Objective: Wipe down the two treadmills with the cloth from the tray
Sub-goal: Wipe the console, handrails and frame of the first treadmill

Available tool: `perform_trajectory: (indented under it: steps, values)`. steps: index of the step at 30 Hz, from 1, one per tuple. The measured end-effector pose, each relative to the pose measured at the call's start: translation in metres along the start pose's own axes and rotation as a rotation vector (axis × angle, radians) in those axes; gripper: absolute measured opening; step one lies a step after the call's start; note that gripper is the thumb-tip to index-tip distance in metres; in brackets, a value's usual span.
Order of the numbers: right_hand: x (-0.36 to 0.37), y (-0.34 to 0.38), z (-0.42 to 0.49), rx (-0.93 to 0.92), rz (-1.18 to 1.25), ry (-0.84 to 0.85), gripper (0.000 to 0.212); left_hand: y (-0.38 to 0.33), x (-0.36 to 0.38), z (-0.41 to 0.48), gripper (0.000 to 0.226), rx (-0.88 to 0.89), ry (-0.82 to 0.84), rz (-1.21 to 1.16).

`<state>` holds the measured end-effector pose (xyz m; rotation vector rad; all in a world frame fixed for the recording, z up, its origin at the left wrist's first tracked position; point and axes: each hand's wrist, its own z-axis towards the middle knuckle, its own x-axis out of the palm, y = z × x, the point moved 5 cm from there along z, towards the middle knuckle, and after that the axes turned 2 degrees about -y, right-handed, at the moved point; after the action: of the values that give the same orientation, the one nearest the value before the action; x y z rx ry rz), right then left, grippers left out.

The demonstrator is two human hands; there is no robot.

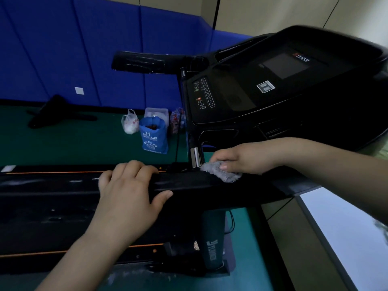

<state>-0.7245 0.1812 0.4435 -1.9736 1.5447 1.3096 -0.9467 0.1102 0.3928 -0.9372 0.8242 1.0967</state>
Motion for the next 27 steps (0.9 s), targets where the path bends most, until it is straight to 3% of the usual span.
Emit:
perform_trajectory:
  steps: [9,12,15,19,21,23,27]
  values:
    - [0.004,0.018,0.024,-0.142,0.226,-0.026,0.033,0.0,0.002,-0.002,0.059,0.005,-0.036,-0.033]
    - [-0.024,0.012,0.036,-0.155,0.222,-0.191,0.028,0.001,0.002,-0.002,0.059,0.005,-0.035,-0.04]
    - [-0.043,0.012,0.051,-0.364,-0.001,-0.364,0.031,0.002,0.002,-0.002,0.058,-0.002,-0.031,-0.052]
    - [0.008,-0.002,0.082,-0.64,-0.419,-0.032,0.038,0.002,0.0,-0.002,0.057,-0.013,-0.007,-0.059]
    - [0.009,-0.012,0.095,-0.659,-0.46,0.002,0.046,0.001,0.0,-0.003,0.056,-0.012,0.006,-0.051]
    - [-0.014,-0.023,0.115,-0.645,-0.55,-0.105,0.052,0.001,0.0,-0.003,0.055,-0.022,0.006,-0.054]
    - [-0.041,-0.041,0.149,-0.508,-0.677,-0.172,0.046,0.001,0.0,-0.004,0.053,-0.038,0.0,-0.061]
